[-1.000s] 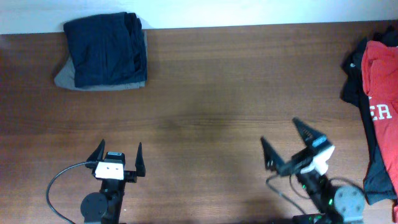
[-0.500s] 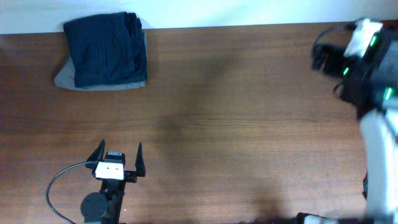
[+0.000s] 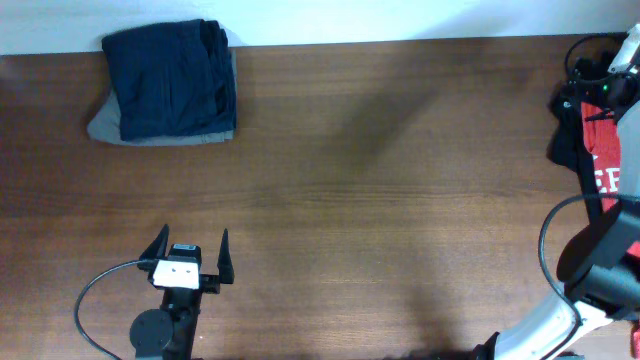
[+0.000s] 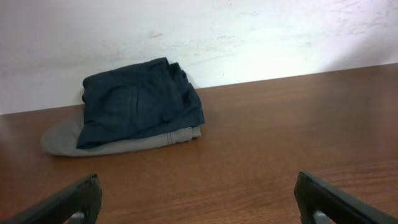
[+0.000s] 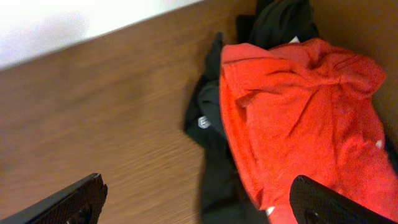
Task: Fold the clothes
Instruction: 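Reach the right gripper to the red T-shirt on the right pile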
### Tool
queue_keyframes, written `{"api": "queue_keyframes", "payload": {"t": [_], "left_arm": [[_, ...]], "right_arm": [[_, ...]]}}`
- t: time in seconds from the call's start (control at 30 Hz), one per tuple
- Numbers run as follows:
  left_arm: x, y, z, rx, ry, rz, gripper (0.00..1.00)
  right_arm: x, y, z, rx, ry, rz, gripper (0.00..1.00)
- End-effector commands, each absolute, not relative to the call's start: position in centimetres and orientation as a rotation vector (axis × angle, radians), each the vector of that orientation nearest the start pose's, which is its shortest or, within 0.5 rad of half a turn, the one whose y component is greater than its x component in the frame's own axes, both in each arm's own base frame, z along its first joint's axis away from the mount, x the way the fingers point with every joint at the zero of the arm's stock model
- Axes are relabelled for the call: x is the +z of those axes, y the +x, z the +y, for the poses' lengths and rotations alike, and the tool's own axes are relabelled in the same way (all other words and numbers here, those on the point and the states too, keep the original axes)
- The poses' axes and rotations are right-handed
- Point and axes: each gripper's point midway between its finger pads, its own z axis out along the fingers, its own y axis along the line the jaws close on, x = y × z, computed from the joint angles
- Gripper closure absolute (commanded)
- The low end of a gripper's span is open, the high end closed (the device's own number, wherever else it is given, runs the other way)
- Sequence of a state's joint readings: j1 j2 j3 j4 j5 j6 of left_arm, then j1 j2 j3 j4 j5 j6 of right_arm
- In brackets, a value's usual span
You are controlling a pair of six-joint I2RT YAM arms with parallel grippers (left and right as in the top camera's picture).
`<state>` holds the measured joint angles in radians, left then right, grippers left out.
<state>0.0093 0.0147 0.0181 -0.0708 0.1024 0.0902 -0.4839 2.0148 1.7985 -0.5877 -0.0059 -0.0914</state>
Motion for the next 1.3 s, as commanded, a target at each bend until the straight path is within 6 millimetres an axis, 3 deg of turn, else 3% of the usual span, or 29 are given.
{"api": "queue_keyframes", "payload": {"t": [0.0, 0.1, 0.33, 0.53, 0.63, 0.83, 1.27], "left_arm": [[15.9, 24.5, -1.6, -0.002, 0.164, 1.629, 0.01], [15.9, 24.5, -1.6, -0.002, 0.164, 1.629, 0.01], [15.9, 24.5, -1.6, -0.002, 0.164, 1.629, 0.01], [15.9, 24.5, -1.6, -0.002, 0.164, 1.629, 0.01], [15.9, 24.5, -1.6, -0.002, 0.164, 1.629, 0.01], [15.9, 24.5, -1.6, -0.002, 0.164, 1.629, 0.01], [15.9, 24.5, -1.6, -0.002, 0.164, 1.629, 0.01]], "right_arm": [[16.5, 49.4, -28.3, -0.444, 0.404, 2.387, 0.01], [14.4, 49.1, -30.4, -0.54, 0.44, 2.405, 0.01], [9.6, 48.9, -33.1, -0.624, 0.414, 2.468, 0.01], [7.7, 48.9, -34.3, -0.587, 0.43, 2.465, 0.01], [6.8, 49.1, -34.2, -0.529, 0.422, 2.47, 0.06], [6.6, 49.4, -34.2, -0.382, 0.448, 2.432, 0.1], [6.4, 48.8, -35.9, -0.396, 0.479, 2.407, 0.16]]}}
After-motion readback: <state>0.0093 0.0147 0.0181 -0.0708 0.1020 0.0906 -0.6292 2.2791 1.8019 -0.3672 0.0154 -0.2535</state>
